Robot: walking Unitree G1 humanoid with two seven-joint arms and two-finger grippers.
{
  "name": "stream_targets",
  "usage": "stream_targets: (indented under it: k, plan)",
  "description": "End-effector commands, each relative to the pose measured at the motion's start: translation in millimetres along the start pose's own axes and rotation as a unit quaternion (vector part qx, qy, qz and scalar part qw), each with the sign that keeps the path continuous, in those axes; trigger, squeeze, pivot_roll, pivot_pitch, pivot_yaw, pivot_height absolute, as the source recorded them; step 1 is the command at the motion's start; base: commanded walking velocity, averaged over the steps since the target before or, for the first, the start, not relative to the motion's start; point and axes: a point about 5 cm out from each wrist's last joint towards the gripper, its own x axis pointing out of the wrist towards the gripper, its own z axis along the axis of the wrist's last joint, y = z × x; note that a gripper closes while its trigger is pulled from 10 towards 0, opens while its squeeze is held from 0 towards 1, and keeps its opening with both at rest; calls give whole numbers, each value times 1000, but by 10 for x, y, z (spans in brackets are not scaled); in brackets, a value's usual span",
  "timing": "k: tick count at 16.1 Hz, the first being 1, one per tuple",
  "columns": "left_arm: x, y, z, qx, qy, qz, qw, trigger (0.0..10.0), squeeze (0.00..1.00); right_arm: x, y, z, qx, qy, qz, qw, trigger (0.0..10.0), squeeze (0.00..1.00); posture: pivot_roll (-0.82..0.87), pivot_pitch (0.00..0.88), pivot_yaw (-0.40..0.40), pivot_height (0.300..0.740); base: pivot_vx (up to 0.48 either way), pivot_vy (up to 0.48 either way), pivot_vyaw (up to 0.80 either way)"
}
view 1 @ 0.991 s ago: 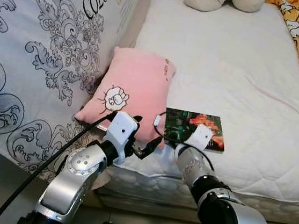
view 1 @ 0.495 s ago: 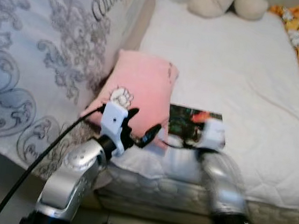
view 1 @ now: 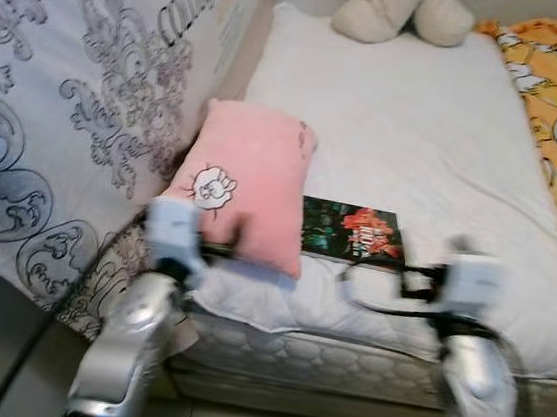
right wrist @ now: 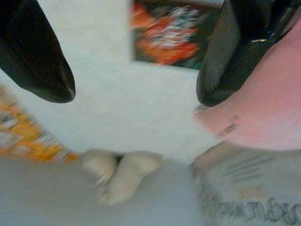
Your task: Clean up the room
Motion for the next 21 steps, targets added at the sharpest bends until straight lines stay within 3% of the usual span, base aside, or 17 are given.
stream_targets:
  k: [1,3,6,11,16,18,19,21]
  plan:
    - [-3,102,-13,10,-2,43,999,10000,0,-86,-52,-192,-14,44,-12,999,10000,0,-86,0,43,723,0,0,0]
    - [97,198,71,32,-22,76,996,10000,0,-122,-102,-379,11,98,-52,994,10000,0,-95,0,40,723,0,0,0]
    - [131,155,18,47,-20,64,997,10000,0,-101,-56,-390,28,82,-57,995,10000,0,-112,0,47,723,0,-317,0]
    - [203,45,-22,64,-24,45,997,10000,0,-19,-14,-432,19,85,-45,995,10000,0,-131,0,44,723,0,-472,0]
    - [235,46,-37,59,-27,40,997,10000,0,75,19,-425,9,78,-26,997,10000,0,-132,0,40,723,0,-472,0]
    - [206,112,-92,34,-20,70,997,10000,0,128,128,-399,17,71,22,997,10000,0,-118,0,37,723,0,-472,0]
    - [206,126,-106,27,-16,74,997,10000,0,137,135,-405,14,75,22,997,10000,0,-116,0,37,723,0,-472,0]
    - [214,166,-106,34,-17,80,996,10000,0,213,52,-474,34,110,-34,993,10000,0,-107,0,31,723,0,-472,0]
